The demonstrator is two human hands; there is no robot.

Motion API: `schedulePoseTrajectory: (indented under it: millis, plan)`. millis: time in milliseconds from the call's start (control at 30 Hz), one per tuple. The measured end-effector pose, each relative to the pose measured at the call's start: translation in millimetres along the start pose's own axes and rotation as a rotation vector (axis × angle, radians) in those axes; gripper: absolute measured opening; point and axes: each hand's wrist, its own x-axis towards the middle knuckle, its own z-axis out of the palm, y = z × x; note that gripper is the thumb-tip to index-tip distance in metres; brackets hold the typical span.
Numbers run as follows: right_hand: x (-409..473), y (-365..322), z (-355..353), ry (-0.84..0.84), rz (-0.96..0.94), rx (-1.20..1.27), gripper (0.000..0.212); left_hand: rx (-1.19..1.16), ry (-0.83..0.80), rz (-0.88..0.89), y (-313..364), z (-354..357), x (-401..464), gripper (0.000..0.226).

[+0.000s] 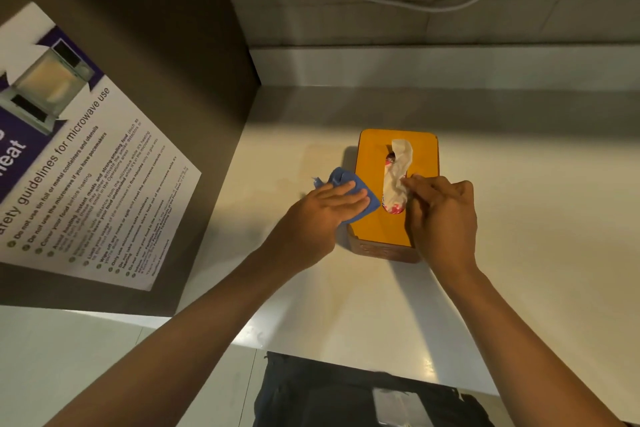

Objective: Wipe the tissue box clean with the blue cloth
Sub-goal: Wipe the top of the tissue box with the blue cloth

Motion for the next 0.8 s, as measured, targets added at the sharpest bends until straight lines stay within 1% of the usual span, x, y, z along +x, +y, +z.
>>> schedulePoseTrajectory:
  millis: [100,133,167,233,267,333,367,400,433,467,533,567,633,667,700,767,800]
  plan:
    - [0,0,0,0.005,-0.006,0.004,0.029,-0.044,0.129,0.119,-6,2,1,0.050]
    - [0,0,0,0.005,-0.009,0.002,0.029,-0.080,0.141,0.108,-8,2,6,0.047]
    - [0,0,0,0.007,-0.013,0.001,0.029,-0.058,0.136,0.068,-8,2,12,0.045]
    - [0,0,-1,0.010,-0.013,-0.002,0.028,0.027,0.130,-0.062,-8,4,22,0.049]
    - [0,0,-1,0.012,-0.011,-0.005,0.028,0.020,0.137,-0.057,-4,4,23,0.054]
    - [-1,0,-1,0.017,-0.007,-0.006,0.028,-0.019,0.110,0.051,5,2,17,0.068]
    - [-1,0,-1,0.016,-0.004,-0.005,0.029,-0.017,0.074,0.085,5,6,10,0.066]
    - [0,0,0,0.011,0.000,-0.005,0.029,-0.013,0.034,0.085,2,10,3,0.058]
    - [-1,0,0,0.005,0.004,-0.004,0.029,0.001,0.023,0.051,-1,12,-4,0.052]
    - [-1,0,0,-0.001,0.007,-0.003,0.029,0.012,0.051,0.040,-7,11,-11,0.045]
    - [-1,-1,0,0.000,0.011,0.005,0.029,0.003,0.097,0.088,-17,8,-19,0.028]
    - [-1,-1,-1,0.003,0.013,0.009,0.029,0.012,0.104,0.073,-17,5,-18,0.029]
    - [-1,-1,-1,0.009,0.007,0.006,0.029,0.067,0.123,0.008,-14,2,-8,0.047]
    - [-1,-1,-2,0.013,0.001,0.001,0.029,0.102,0.141,-0.037,-8,1,-2,0.053]
    - [-1,-2,-2,0.015,-0.002,0.001,0.028,0.112,0.146,-0.052,-2,2,3,0.052]
    - [0,-3,-2,0.014,-0.002,0.010,0.028,0.067,0.119,0.004,9,5,7,0.040]
    - [-1,-2,-2,0.014,-0.003,0.009,0.028,0.054,0.125,0.029,12,7,5,0.039]
